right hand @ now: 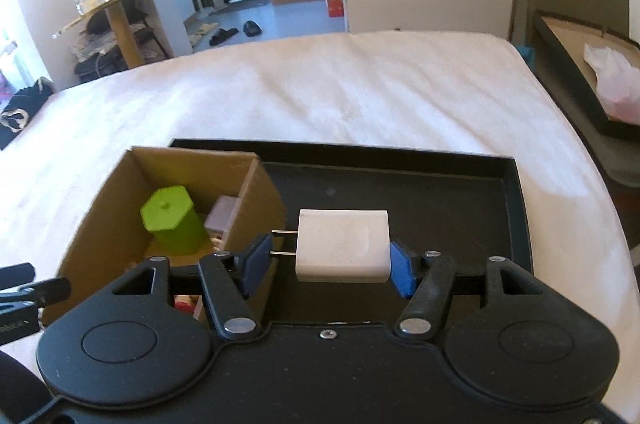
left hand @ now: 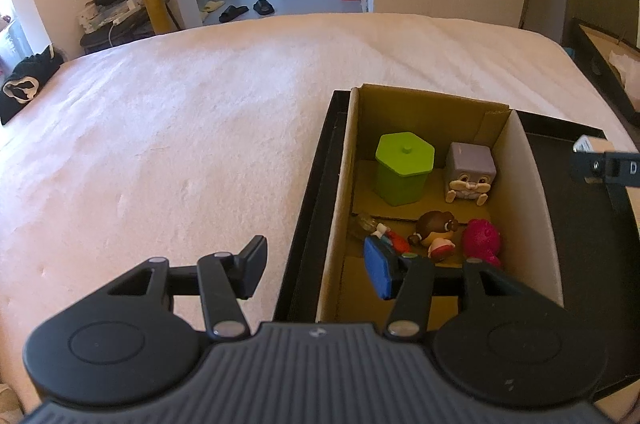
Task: Organize rigid objects
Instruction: 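Carry the white charger over the box with the right gripper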
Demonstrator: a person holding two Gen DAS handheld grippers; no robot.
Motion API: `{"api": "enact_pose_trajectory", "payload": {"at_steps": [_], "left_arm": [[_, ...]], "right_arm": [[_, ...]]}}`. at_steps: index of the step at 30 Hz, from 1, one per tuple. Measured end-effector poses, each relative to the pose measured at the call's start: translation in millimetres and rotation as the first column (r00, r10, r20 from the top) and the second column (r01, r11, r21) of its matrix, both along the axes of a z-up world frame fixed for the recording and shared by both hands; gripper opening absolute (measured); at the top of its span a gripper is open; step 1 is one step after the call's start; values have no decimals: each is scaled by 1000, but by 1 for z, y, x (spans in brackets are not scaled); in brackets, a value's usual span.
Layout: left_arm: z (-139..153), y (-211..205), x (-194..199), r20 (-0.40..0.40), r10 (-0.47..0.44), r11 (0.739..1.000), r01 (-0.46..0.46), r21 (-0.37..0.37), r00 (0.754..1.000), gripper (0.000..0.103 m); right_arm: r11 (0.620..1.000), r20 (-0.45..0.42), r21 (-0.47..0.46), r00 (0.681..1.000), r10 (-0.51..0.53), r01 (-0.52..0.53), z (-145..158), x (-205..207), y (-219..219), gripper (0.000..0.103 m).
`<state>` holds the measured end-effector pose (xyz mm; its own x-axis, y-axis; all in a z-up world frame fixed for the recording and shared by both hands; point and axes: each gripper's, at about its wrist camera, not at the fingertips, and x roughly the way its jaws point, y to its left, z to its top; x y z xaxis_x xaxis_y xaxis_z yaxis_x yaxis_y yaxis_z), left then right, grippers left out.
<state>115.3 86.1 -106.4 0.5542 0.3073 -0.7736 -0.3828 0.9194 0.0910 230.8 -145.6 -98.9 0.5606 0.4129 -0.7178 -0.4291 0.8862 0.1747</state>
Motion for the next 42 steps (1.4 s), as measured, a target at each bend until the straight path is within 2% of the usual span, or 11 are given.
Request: {"api": "enact_pose_trajectory", "payload": {"at_steps": [5, 16, 19, 27, 42], "left_arm": [[-2, 6, -3, 12, -12, 999, 12, -41, 1000, 49], [-4, 14, -8, 52, -30, 993, 36, -116, 998, 40], [-5, 18, -8, 56, -30, 990, 38, -136, 998, 34], [-12, 25, -8, 70, -47, 981, 60, -186, 996, 8], [-13, 32, -12, 90, -39, 972, 59, -228, 995, 7]], "right_arm": [[998, 18, 51, 999, 36, -36, 15, -7, 10, 60], [992, 58, 41, 991, 119, -121, 26, -17, 39, 60], [988, 53, 31, 987, 150, -152, 26, -21, 47, 60], [972, 34, 9, 972, 234, -234, 23, -33, 72, 60], [938, -15, -61, 940, 340, -341, -3, -47, 107, 60]]}}
